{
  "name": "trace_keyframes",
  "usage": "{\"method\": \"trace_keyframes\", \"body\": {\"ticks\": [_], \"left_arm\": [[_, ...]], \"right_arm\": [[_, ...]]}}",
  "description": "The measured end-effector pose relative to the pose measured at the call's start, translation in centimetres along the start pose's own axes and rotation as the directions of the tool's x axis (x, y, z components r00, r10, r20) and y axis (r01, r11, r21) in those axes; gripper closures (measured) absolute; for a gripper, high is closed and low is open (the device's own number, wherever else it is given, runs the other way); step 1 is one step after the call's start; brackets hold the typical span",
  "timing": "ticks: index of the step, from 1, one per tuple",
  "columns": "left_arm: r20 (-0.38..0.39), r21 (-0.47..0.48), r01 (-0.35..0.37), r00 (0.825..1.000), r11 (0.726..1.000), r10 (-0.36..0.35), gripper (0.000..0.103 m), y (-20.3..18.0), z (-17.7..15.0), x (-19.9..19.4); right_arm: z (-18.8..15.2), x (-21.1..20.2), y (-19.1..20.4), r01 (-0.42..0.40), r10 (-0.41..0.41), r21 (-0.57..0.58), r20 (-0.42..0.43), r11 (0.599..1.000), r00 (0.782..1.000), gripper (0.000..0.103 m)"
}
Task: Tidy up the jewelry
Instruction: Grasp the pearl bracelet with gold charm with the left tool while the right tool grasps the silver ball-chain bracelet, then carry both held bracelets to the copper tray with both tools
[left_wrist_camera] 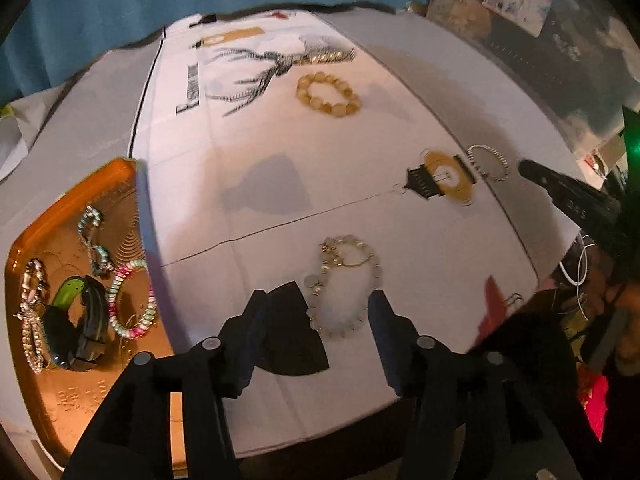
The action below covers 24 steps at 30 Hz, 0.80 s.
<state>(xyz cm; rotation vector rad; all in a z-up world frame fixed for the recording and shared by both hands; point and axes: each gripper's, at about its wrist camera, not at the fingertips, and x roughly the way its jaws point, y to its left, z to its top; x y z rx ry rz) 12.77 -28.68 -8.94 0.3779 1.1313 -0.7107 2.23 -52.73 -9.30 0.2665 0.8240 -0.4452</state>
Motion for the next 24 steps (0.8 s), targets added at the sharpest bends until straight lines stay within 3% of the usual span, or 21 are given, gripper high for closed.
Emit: {"method": "trace_keyframes", "body": {"ticks": [2, 5, 11, 14, 15, 16, 17, 18, 20, 24], "left_arm": [[-0.019, -0.004, -0.008, 1.0, 1.0, 0.007, 0.054, 0.2, 0.1, 0.8], [-0.017, -0.013, -0.007, 1.0, 1.0, 0.007, 0.052, 0.5, 0.1, 1.2], [-0.014, 0.026, -0.044, 0.999, 0.999, 0.044, 0.051, -0.3, -0.7, 1.0], [-0.004, 0.014, -0.052, 0.999, 0.999, 0.052, 0.06, -0.6, -1.1, 0.8], [0.003, 0.018, -0.042, 0.999, 0.999, 0.042, 0.086, -0.8, -1.1, 0.6], [-0.008, 0.013, -0.006, 1.0, 1.0, 0.007, 0.1, -0.8, -0.9, 0.6], [-0.017, -0.007, 0.031, 0.999, 1.0, -0.031, 0.099, -0.7, -0.9, 0.6], [-0.021, -0.034, 0.061, 0.998, 0.998, -0.061, 0.099, -0.6, -0.9, 0.6], [-0.001, -0.028, 0.054, 0.999, 0.998, -0.054, 0.099, -0.9, -0.9, 0.3], [0.062, -0.054, 0.067, 0.996, 0.996, -0.063, 0.099, -0.6, -0.3, -1.7]], "right_arm": [[-0.4, 1.0, -1.2, 0.014, -0.012, 0.038, -0.048, 0.999, 0.999, 0.077], [-0.6, 1.4, -2.3, 0.006, -0.002, 0.073, -0.053, 0.997, 0.999, 0.049], [0.3, 1.9, -2.2, -0.015, 0.017, 0.074, -0.02, 0.997, 1.0, 0.048], [1.1, 3.2, -1.8, 0.017, -0.016, 0.022, -0.009, 1.0, 1.0, 0.047], [1.2, 3.7, -1.2, 0.041, -0.041, -0.027, -0.015, 0.999, 0.999, 0.049], [1.2, 3.7, -0.5, 0.055, -0.056, -0.088, -0.001, 0.995, 0.998, 0.061], [1.2, 3.6, -0.1, 0.03, -0.031, -0.108, -0.007, 0.994, 0.999, 0.09], [1.1, 3.4, 0.3, 0.009, -0.011, -0.112, -0.017, 0.994, 1.0, 0.1], [0.7, 3.3, 0.9, 0.049, -0.05, -0.145, -0.008, 0.988, 0.999, 0.099], [1.2, 1.8, 0.8, 0.0, 0.002, -0.087, 0.024, 0.996, 1.0, 0.1]]}}
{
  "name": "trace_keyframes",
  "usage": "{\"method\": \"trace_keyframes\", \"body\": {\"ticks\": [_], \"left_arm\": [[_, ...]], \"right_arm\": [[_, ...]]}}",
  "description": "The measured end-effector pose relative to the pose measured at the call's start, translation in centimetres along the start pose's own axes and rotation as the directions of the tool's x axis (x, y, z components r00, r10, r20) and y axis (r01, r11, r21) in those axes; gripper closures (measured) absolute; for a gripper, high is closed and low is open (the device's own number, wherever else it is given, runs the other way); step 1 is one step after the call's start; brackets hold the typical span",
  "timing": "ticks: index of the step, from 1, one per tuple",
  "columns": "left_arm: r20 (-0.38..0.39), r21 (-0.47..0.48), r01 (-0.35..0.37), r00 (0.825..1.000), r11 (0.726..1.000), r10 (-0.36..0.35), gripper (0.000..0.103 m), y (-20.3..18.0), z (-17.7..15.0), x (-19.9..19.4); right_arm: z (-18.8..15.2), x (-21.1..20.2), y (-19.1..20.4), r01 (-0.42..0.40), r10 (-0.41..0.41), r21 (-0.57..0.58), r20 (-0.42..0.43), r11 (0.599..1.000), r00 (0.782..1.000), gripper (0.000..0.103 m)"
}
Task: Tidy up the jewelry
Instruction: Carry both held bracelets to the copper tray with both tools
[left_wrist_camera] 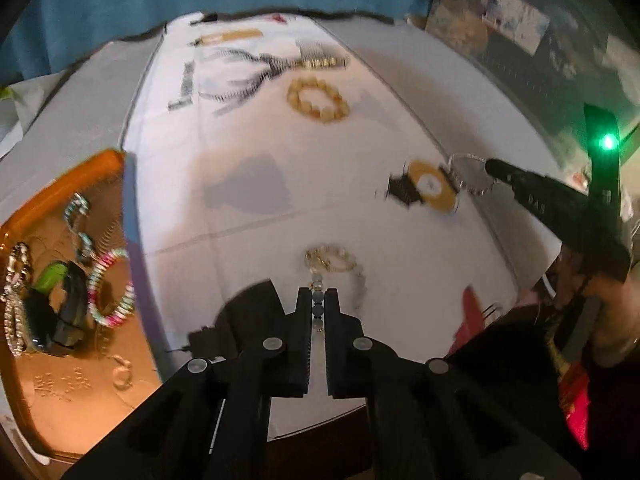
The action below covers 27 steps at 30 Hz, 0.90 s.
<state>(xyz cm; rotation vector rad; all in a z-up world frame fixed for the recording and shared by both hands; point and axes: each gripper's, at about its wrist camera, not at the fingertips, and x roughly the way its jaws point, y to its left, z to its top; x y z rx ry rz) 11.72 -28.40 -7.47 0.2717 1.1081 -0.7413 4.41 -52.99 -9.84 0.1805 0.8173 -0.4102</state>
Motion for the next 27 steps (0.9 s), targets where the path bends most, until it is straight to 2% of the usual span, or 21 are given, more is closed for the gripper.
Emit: {"method": "trace_keyframes", "body": {"ticks": [7, 14, 18, 27], "left_arm": [[0.117, -0.017, 0.012, 0.993, 1.0, -0.01, 0.099, -0.2, 0.9, -5.7], [0.161, -0.003, -0.062, 0.985, 0.998, 0.062, 0.099, -0.9, -0.8, -9.6], [0.182, -0.01, -0.086, 0.98, 0.996, 0.086, 0.099, -0.6, -3.1, -11.6], [0.219, -0.067, -0.097, 0.97, 0.993, 0.109, 0.099, 1.3, -11.3, -16.8]], "right_arm": [[2.3, -5.2, 1.0, -0.034, 0.034, 0.0, 0.113, 0.999, 0.993, 0.1], [2.6, -10.7, 3.9, -0.085, 0.092, -0.049, 0.166, 0.995, 0.982, 0.1], [0.9, -14.0, 6.6, -0.128, 0.145, -0.109, 0.165, 0.986, 0.976, 0.1], [-5.5, -20.4, 14.2, -0.243, 0.277, -0.246, 0.118, 0.939, 0.954, 0.1]]}}
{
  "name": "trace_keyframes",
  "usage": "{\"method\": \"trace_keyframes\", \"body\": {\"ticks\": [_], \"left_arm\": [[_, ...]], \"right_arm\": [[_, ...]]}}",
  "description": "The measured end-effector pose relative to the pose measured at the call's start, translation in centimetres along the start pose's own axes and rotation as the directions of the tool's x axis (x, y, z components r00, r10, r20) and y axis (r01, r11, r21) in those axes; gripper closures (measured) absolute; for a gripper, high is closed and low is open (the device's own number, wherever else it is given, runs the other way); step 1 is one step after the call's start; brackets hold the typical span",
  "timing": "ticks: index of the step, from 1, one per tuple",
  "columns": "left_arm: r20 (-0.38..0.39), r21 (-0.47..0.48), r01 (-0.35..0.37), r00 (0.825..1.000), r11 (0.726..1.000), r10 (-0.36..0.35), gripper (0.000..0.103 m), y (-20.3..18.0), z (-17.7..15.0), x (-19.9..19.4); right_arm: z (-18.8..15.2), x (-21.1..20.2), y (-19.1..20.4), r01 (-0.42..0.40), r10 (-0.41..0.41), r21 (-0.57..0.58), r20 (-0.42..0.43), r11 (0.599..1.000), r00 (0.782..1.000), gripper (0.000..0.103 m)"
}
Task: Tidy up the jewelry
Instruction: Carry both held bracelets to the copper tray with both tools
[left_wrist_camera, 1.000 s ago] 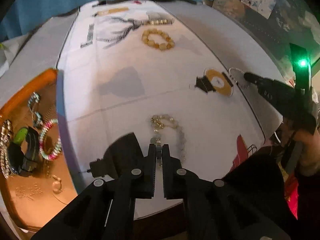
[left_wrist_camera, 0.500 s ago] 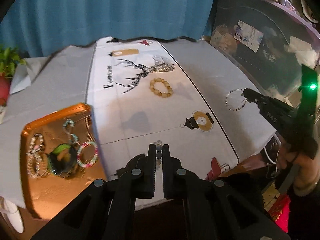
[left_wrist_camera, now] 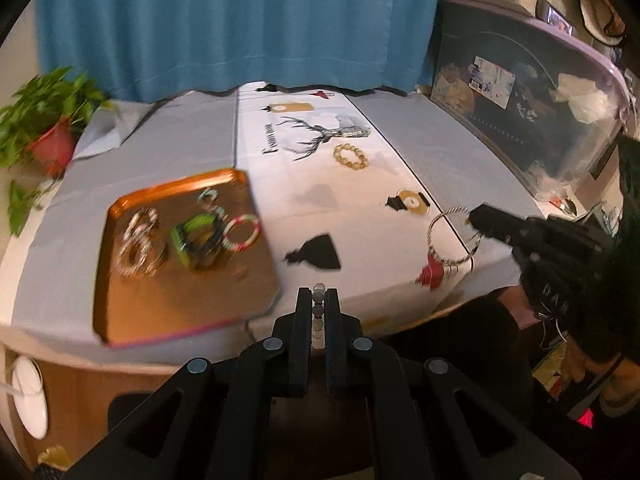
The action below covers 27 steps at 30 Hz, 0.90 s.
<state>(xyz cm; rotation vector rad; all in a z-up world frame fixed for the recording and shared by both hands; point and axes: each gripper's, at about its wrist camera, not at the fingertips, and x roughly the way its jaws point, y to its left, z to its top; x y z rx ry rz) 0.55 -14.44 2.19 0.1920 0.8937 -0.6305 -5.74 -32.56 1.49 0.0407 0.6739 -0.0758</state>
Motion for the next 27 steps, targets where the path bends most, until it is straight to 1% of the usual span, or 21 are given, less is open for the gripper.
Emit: {"method": "trace_keyframes", "body": {"ticks": [7, 12, 20, 27], "left_arm": [[0.035, -0.053, -0.037, 0.999, 0.998, 0.039, 0.099, 2.4, -4.0, -4.2], [0.061, -0.092, -0.04, 0.997, 0.995, 0.046, 0.099, 3.8, -6.2, -6.4], [0.094, -0.119, -0.035, 0.995, 0.992, 0.046, 0.099, 5.0, -7.9, -8.2], [0.117, -0.137, -0.031, 0.992, 0.99, 0.047, 0.099, 5.8, -8.4, -8.9]], "right_arm": [[-2.2, -2.2, 6.0, -0.085, 0.083, -0.058, -0.029, 0.995, 0.996, 0.1], [-3.2, -3.6, 9.5, -0.123, 0.119, -0.116, -0.044, 0.986, 0.992, 0.1], [-4.2, -4.9, 13.0, -0.148, 0.139, -0.175, -0.062, 0.973, 0.988, 0.1], [-4.5, -5.1, 14.7, -0.152, 0.139, -0.206, -0.072, 0.967, 0.988, 0.1]]}}
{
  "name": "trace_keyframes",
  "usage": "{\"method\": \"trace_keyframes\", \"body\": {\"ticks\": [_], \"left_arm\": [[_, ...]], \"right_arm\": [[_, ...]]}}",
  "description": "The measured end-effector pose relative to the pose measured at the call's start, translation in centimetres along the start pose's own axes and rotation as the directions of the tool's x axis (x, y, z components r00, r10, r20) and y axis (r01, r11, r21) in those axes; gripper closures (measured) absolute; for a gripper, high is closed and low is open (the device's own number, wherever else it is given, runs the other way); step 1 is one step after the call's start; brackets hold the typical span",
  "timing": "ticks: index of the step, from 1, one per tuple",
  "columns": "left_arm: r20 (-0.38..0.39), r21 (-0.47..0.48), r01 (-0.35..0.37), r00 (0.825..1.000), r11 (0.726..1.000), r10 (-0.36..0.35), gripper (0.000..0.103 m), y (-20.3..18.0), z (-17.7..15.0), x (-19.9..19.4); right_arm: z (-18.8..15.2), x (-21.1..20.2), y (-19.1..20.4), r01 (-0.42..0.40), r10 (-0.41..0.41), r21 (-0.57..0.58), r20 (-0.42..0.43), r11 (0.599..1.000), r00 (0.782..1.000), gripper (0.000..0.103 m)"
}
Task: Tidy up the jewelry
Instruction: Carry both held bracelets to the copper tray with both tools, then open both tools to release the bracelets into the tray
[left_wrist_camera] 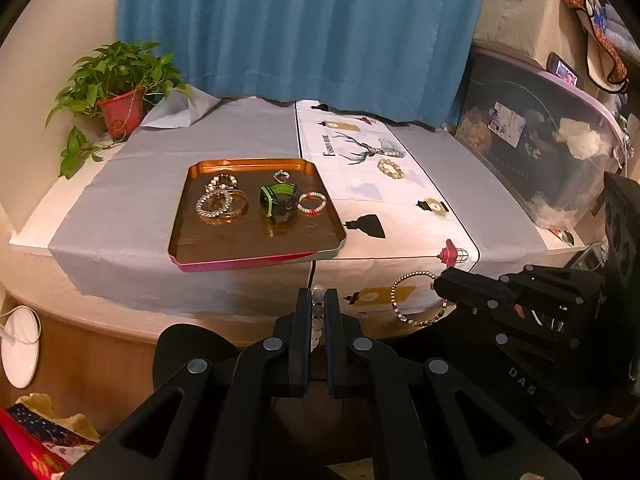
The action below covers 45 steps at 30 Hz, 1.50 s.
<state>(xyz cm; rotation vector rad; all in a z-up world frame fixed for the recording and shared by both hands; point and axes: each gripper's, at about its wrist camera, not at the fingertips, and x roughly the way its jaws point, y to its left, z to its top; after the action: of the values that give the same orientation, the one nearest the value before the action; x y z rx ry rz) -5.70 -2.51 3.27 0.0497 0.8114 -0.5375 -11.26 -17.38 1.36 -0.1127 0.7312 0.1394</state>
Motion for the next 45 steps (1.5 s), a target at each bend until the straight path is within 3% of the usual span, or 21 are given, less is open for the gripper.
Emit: {"method": "trace_keyframes", "body": {"ticks": [14, 22, 33, 45], "left_arm": [[0.019, -0.047, -0.03, 0.999, 0.998, 0.031, 0.099, 3.1, 1.9, 0.9], [0.02, -0.054, -0.046, 0.999, 0.997, 0.048, 0.099, 4.8, 4.5, 3.0], [-0.01, -0.069, -0.067, 0.998, 0.995, 0.066, 0.099, 7.2, 8.3, 8.7], [-0.078, -0.068, -0.085, 0.994, 0.994, 0.079, 0.099, 9.2, 10.2, 15.6]], "right_arm": [[1.0, 2.8, 0.2, -0.005, 0.004, -0.019, -0.037, 1.0, 0.999, 0.1], [3.5, 5.4, -1.0, -0.004, 0.003, -0.009, -0.028, 1.0, 1.0, 0.1], [7.6, 11.3, -2.5, -0.032, 0.032, 0.018, -0.029, 0.999, 0.999, 0.1], [9.5, 18.4, -4.2, -0.051, 0.056, 0.061, -0.077, 0.997, 0.995, 0.1]]}}
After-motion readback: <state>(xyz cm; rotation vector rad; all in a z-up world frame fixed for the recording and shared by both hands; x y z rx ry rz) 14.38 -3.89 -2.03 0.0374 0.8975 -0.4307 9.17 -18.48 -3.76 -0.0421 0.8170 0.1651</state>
